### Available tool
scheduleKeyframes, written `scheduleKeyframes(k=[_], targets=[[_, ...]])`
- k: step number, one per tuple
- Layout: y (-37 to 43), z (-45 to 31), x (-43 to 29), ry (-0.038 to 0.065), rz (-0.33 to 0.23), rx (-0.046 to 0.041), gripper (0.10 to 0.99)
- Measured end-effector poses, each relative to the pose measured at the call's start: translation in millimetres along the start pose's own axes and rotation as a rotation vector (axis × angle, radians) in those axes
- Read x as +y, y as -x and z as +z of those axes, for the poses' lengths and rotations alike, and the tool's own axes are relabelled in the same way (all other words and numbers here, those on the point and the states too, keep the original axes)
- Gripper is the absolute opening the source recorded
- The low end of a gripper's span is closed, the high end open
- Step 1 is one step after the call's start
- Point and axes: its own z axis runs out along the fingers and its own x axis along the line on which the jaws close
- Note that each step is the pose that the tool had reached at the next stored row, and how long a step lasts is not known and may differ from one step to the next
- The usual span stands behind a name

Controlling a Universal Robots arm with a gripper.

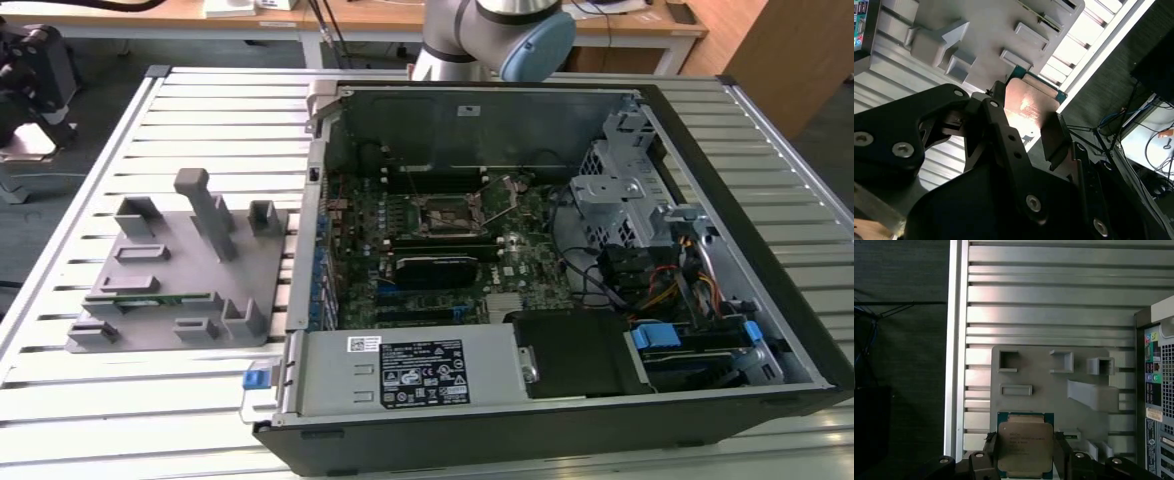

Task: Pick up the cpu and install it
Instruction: 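Pick up the cpu and move it towards the insertion slot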

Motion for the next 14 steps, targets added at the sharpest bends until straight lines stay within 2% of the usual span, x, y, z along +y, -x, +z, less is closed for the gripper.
scheduleKeyframes(k=[6, 10, 14], targets=[[9.0, 0.3, 0.0, 0.0, 0.0, 0.0037, 0.529], [9.4, -0.8, 0.0, 0.0, 0.0, 0.0038, 0.529], [9.4, -5.5, 0.2, 0.0, 0.0, 0.0038, 0.529]])
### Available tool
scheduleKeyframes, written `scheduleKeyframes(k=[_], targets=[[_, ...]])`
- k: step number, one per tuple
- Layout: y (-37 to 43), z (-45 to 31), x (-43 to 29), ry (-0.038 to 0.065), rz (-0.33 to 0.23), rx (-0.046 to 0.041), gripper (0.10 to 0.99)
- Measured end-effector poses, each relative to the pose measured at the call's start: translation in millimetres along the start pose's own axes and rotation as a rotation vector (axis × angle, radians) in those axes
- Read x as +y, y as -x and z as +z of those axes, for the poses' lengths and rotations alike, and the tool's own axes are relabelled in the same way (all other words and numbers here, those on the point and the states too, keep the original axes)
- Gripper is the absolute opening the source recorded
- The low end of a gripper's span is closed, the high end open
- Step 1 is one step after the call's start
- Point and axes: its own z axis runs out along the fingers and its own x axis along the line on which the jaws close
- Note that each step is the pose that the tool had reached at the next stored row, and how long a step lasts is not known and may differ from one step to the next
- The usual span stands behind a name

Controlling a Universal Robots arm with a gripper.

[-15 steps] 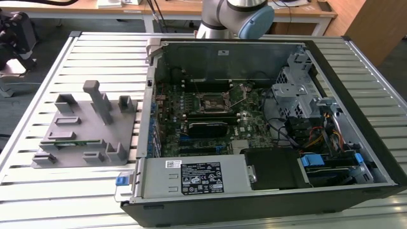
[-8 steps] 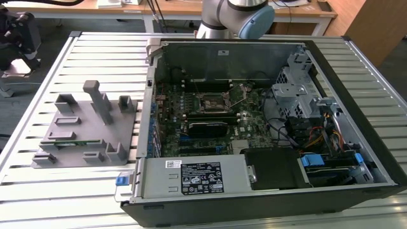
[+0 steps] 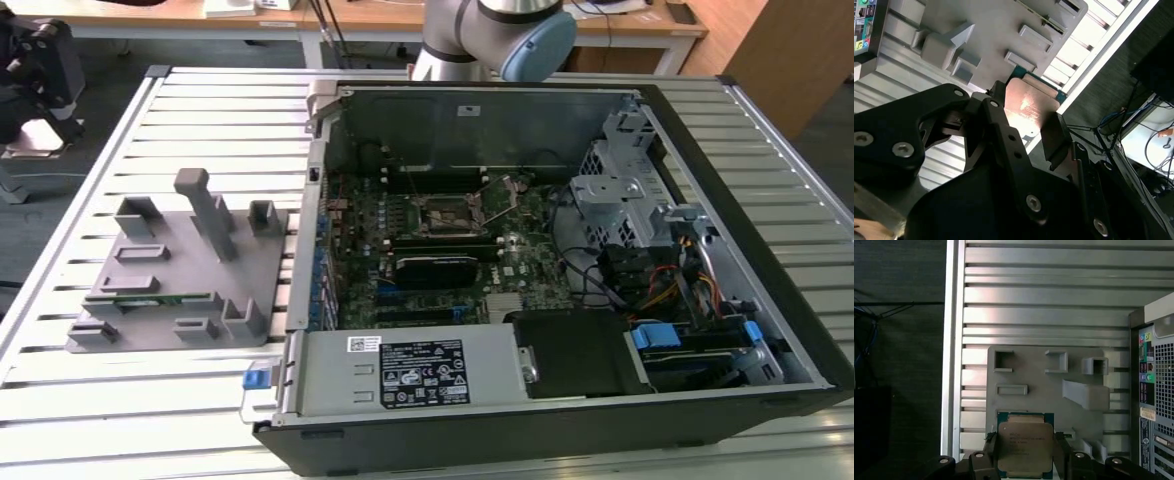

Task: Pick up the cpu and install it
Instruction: 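Pick up the cpu and move it towards the insertion slot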

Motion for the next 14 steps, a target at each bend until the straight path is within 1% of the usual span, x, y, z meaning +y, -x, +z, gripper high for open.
scheduleKeyframes(k=[7, 11, 14], targets=[[-0.1, -9.8, 0.4, 0.0, 0.0, -0.0002, 0.529], [1.4, -10.5, 0.5, 0.0, 0.0, 0.0003, 0.529], [5.1, -10.3, 0.4, 0.0, 0.0, 0.0004, 0.529]])
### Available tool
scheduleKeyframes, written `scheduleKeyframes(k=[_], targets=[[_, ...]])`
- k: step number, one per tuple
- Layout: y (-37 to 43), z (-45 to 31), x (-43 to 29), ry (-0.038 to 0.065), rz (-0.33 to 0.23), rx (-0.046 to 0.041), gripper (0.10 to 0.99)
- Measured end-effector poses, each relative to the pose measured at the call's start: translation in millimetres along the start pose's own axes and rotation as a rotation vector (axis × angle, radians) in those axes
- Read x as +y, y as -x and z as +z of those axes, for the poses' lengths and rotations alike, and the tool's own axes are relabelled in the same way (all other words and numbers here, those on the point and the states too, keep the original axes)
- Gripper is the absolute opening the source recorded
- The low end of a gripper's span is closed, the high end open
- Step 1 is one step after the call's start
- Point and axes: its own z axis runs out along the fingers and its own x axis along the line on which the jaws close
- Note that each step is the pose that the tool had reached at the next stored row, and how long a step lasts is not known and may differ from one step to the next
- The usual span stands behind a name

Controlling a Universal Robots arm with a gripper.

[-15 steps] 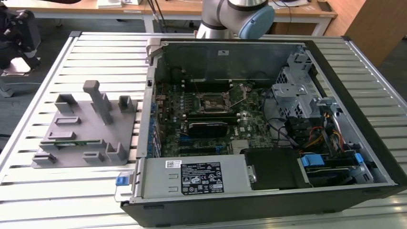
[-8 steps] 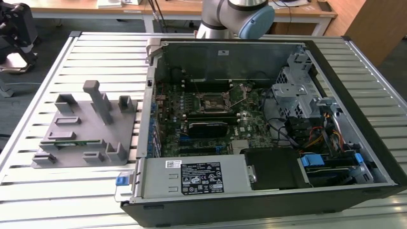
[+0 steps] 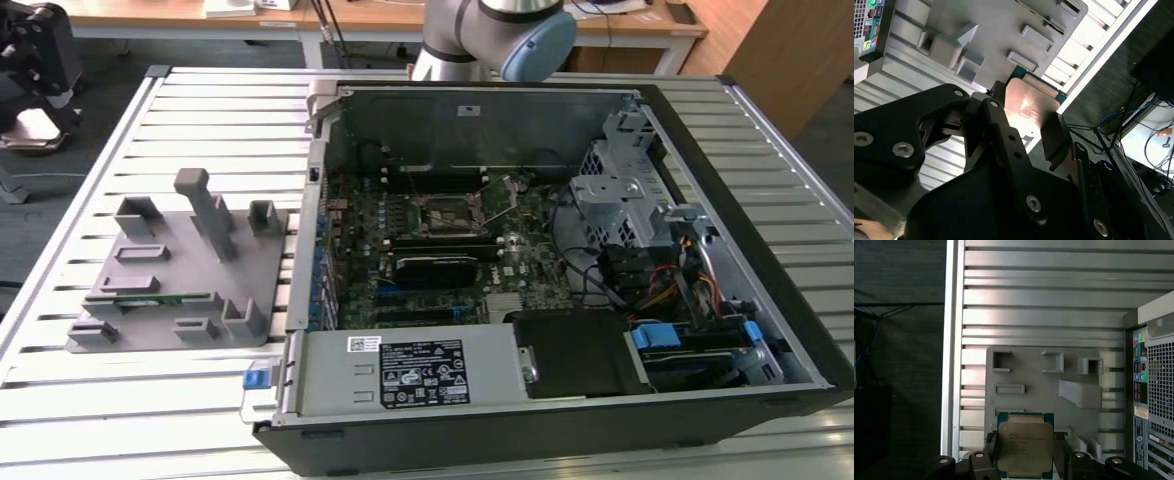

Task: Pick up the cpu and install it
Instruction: 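Pick up the cpu and move it towards the insertion slot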

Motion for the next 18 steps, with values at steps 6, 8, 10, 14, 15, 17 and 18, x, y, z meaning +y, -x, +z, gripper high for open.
scheduleKeyframes(k=[6, 8, 10, 14, 15, 17, 18], targets=[[11.6, 0.5, 0.0, 0.0, 0.0, 0.0, 0.529], [13.9, 0.5, 0.0, 0.0, 0.0, 0.0, 0.529], [16.6, 0.5, 0.0, 0.0, 0.0, 0.0002, 0.529], [27.9, 0.5, 0.0, 0.0, 0.0, 0.0029, 0.529], [31.6, 0.6, 0.0, 0.0, 0.0, 0.0039, 0.529], [38.8, 0.7, 0.0, 0.0, 0.0, 0.0057, 0.529], [41.9, 0.7, 0.0, 0.0, 0.0, 0.0063, 0.529]])
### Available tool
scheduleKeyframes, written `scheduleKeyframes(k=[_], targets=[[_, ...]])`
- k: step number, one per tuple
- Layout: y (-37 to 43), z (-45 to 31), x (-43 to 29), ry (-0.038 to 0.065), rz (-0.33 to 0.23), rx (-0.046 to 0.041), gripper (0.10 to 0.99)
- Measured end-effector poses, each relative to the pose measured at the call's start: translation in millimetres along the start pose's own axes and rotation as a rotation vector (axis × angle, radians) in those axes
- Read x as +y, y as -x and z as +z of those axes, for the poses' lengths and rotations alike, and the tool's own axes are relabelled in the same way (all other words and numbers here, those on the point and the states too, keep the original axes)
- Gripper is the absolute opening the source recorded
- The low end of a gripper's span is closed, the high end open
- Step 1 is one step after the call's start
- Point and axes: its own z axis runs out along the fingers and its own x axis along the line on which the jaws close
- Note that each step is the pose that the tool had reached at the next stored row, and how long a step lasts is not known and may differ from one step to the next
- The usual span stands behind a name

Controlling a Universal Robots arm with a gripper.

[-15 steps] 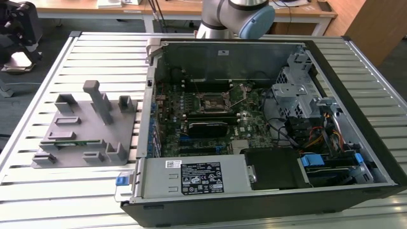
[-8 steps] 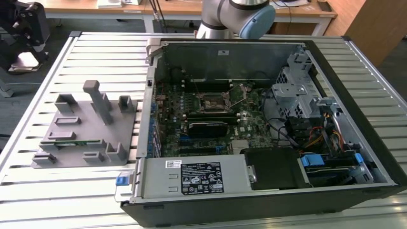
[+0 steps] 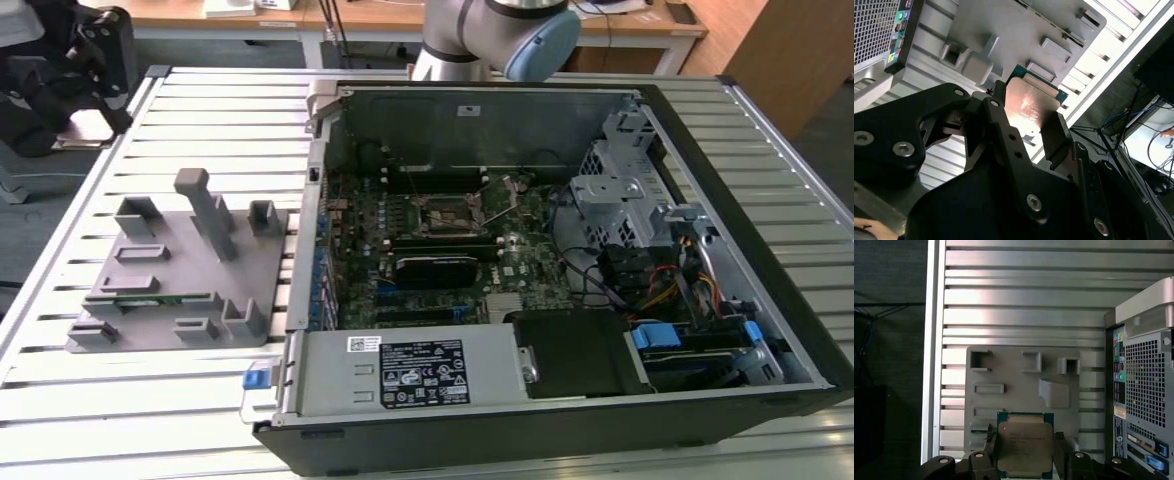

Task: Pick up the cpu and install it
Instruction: 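Pick up the cpu and move it towards the insertion slot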

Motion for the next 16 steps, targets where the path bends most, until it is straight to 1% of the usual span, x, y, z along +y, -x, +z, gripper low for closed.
scheduleKeyframes(k=[16], targets=[[44.7, 0.2, 0.0, 0.0, 0.0, 0.0031, 0.529]])
